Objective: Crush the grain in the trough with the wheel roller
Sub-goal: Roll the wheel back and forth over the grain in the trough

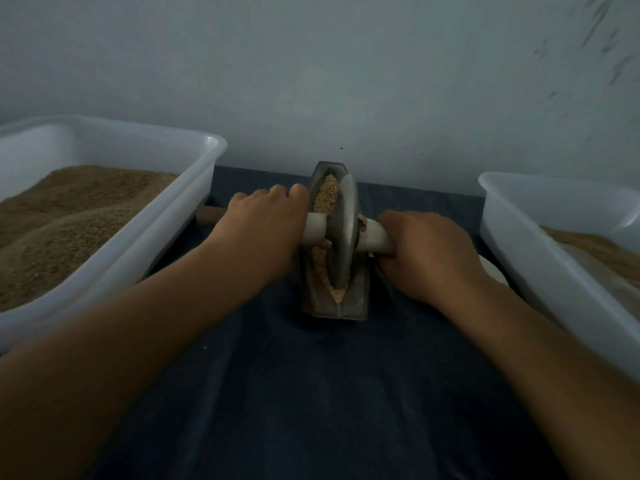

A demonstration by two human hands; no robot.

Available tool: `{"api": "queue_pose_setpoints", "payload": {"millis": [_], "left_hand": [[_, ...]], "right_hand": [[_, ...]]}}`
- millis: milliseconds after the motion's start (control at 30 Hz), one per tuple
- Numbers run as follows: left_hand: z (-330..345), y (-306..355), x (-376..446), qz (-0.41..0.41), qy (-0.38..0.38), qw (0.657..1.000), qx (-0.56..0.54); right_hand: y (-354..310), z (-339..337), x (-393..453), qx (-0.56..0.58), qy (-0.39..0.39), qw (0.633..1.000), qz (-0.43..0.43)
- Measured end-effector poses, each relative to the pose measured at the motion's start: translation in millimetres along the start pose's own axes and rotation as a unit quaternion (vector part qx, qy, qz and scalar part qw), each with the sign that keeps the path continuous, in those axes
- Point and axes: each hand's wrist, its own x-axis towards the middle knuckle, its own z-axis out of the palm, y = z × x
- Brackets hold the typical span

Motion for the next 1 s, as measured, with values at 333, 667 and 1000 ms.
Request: {"api": "queue_pose_setpoints", "payload": {"millis": [333, 667, 1000], "left_hand": [[22.8, -12.7, 54.6, -0.036, -0.067, 0.997, -0.013], [29.1, -23.3, 113.4, -0.027, -0.096, 0.995, 0.025], [28.9, -18.0, 84.4, -0.026, -0.074, 0.997, 0.017]], "right_hand": [[12.3, 30.6, 56.4, -0.065, -0.027, 0.997, 0.034], [39.5, 48.7, 131.9, -0.027, -0.214, 0.975, 0.057], [27.0, 40.2, 87.8, -0.046, -0.104, 0.992, 0.053]]}}
